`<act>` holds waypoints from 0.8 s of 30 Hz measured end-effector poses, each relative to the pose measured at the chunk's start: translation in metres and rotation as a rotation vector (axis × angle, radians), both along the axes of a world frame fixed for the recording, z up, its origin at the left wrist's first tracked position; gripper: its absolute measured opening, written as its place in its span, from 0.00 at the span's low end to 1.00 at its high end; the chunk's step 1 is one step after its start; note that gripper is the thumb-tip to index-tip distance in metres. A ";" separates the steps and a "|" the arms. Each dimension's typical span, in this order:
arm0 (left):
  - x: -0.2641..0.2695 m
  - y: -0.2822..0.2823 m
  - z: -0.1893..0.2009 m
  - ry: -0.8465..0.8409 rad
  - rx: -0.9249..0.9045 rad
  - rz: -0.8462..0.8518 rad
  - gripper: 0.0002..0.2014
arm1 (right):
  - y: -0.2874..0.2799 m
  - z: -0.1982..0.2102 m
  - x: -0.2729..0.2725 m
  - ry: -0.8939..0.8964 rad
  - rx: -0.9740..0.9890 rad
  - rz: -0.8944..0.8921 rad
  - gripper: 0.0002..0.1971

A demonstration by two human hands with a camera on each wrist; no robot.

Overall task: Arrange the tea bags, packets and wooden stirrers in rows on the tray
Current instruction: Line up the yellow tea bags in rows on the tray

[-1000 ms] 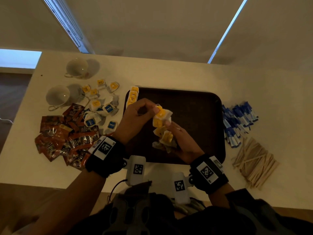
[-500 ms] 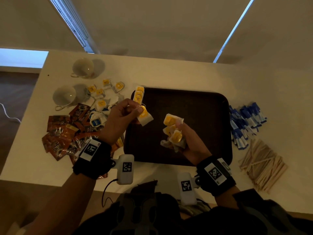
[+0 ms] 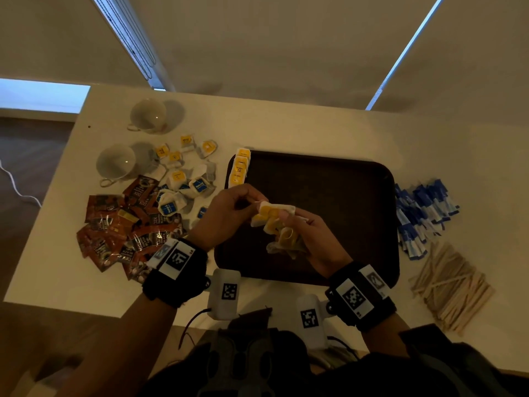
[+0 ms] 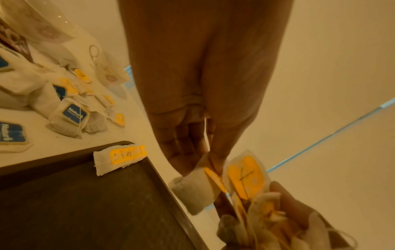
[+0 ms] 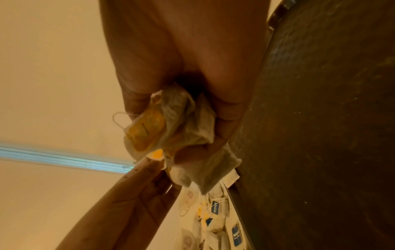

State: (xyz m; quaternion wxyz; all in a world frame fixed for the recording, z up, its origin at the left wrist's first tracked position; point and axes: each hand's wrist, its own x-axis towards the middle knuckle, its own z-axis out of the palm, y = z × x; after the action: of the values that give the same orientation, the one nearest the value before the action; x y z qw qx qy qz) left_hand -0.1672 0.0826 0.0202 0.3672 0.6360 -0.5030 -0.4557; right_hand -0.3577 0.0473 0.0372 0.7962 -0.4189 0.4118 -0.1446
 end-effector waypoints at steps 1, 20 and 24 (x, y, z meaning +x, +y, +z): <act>0.000 0.000 0.000 -0.030 -0.013 -0.002 0.04 | 0.000 0.000 0.001 0.011 -0.014 -0.001 0.11; 0.052 -0.008 -0.053 -0.186 0.122 0.159 0.05 | -0.002 -0.020 -0.003 0.070 0.102 -0.262 0.17; 0.073 -0.011 -0.081 -0.281 0.242 0.139 0.04 | 0.002 -0.031 -0.013 0.076 0.135 -0.280 0.19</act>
State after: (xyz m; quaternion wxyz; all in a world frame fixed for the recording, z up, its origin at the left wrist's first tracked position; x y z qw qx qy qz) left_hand -0.0939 0.0714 -0.0613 0.2448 0.7662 -0.4456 -0.3930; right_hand -0.3709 0.0493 0.0059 0.7784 -0.3082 0.5048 -0.2105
